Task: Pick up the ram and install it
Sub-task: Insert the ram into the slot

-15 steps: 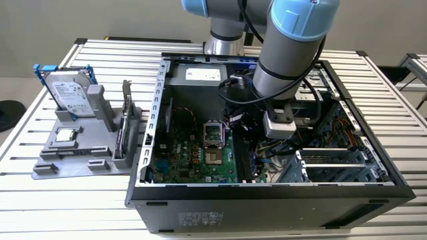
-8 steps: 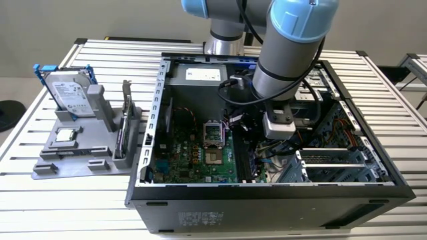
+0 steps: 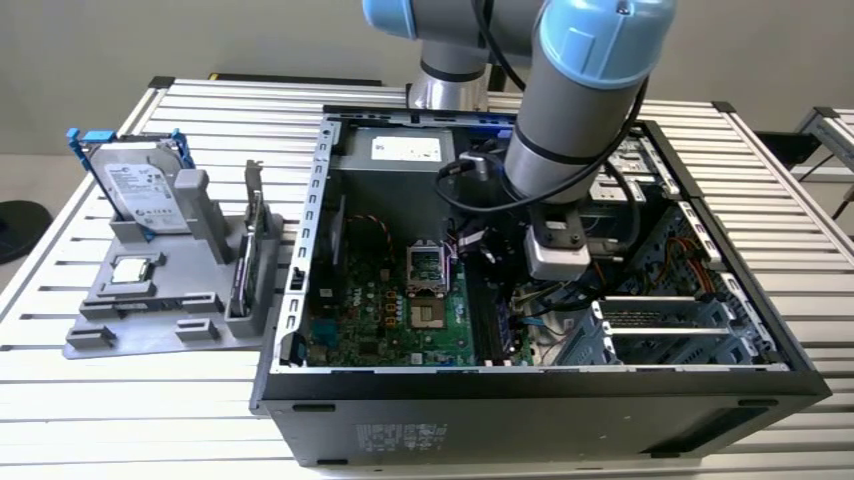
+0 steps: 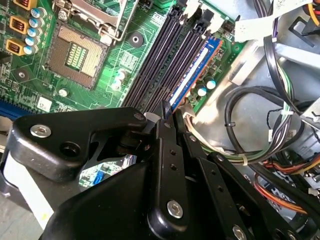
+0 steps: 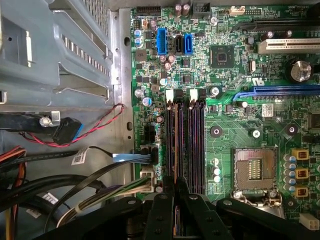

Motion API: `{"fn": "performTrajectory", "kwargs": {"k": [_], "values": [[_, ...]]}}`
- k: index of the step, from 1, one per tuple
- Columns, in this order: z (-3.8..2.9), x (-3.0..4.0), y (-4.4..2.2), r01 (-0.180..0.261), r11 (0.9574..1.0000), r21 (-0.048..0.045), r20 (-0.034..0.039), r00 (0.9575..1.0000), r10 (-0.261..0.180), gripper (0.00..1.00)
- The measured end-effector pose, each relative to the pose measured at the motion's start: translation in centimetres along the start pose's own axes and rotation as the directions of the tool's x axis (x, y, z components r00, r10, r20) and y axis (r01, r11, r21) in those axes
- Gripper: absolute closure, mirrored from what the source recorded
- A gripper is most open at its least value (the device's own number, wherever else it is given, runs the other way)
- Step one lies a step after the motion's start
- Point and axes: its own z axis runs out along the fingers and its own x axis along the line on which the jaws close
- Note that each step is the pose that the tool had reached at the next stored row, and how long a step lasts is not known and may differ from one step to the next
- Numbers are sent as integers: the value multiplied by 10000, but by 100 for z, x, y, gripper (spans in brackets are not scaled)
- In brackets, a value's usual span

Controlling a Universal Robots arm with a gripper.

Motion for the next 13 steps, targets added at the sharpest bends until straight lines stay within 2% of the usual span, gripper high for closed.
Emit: {"fn": "performTrajectory", "kwargs": {"k": [8, 13], "values": [[9, -1, -1, 28, 10000, -2, 0, 10000, -28, 100], [11, -4, -1, 210, 9998, -3, -5, 9998, -210, 100]]}}
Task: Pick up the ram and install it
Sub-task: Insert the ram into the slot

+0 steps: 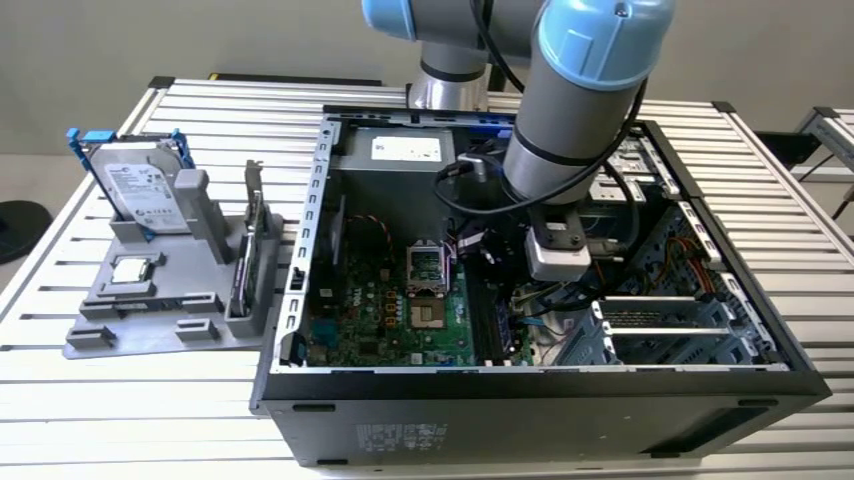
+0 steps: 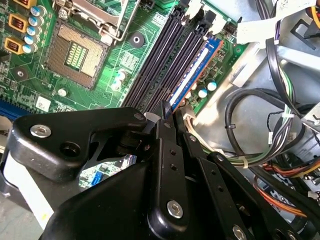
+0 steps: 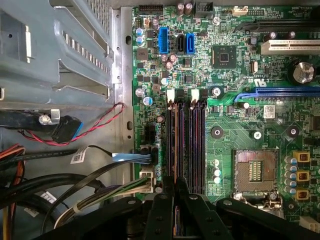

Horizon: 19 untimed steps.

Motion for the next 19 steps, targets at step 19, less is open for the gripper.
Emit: {"fn": "performTrajectory", "kwargs": {"k": [19], "values": [[23, 0, 0, -1, 10000, -7, 4, 10000, 1, 100]]}}
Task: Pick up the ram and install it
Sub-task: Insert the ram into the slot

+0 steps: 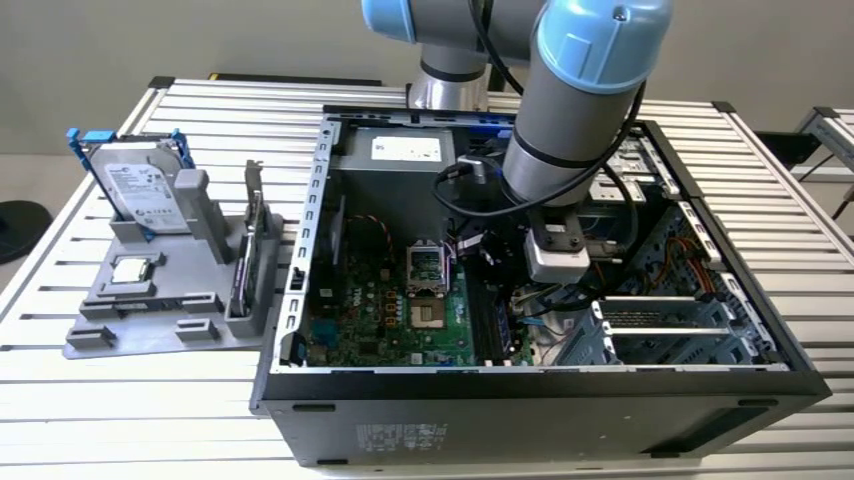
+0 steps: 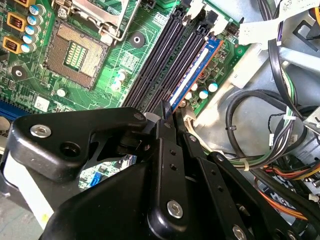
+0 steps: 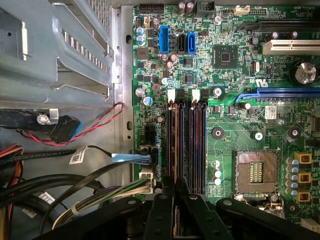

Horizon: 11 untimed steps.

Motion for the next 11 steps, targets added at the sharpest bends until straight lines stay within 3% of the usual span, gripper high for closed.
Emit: {"fn": "performTrajectory", "kwargs": {"k": [11], "values": [[13, 14, -1, 86, 10000, 2, -2, 10000, -86, 100]]}}
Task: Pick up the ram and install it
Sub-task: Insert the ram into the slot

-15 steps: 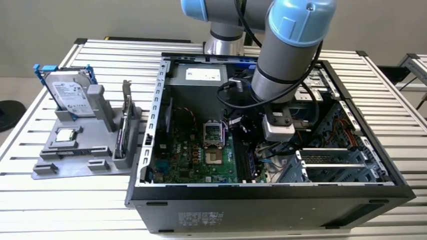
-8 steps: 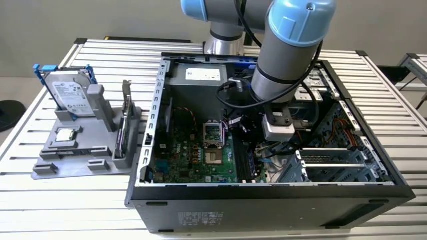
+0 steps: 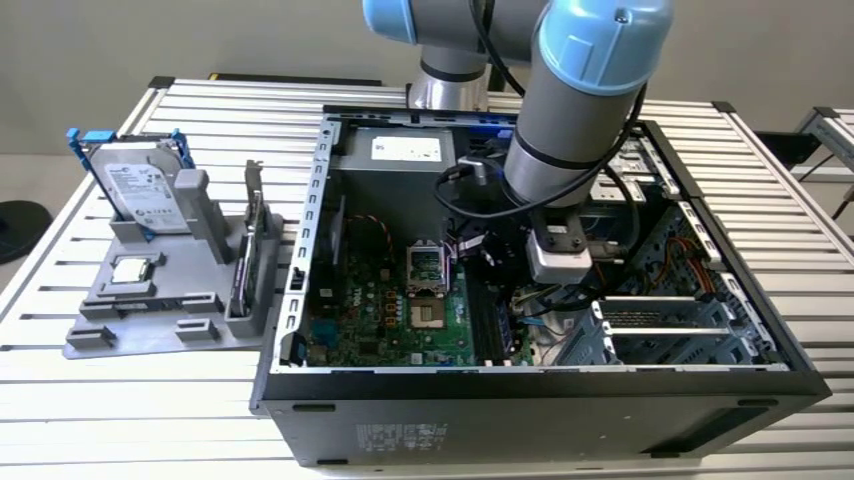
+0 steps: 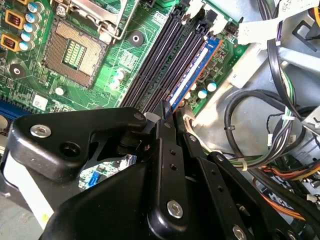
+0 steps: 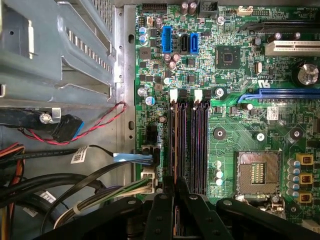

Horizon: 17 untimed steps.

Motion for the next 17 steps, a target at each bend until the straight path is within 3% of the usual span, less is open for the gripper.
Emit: {"fn": "performTrajectory", "kwargs": {"k": [15, 16, 17], "values": [[28, 1, -1, 0, 10000, 30, 1, 10000, 0, 100], [29, 1, -1, 1, 10000, 33, 1, 10000, -1, 0], [29, 1, -1, 1, 10000, 31, 1, 10000, -1, 0]]}}
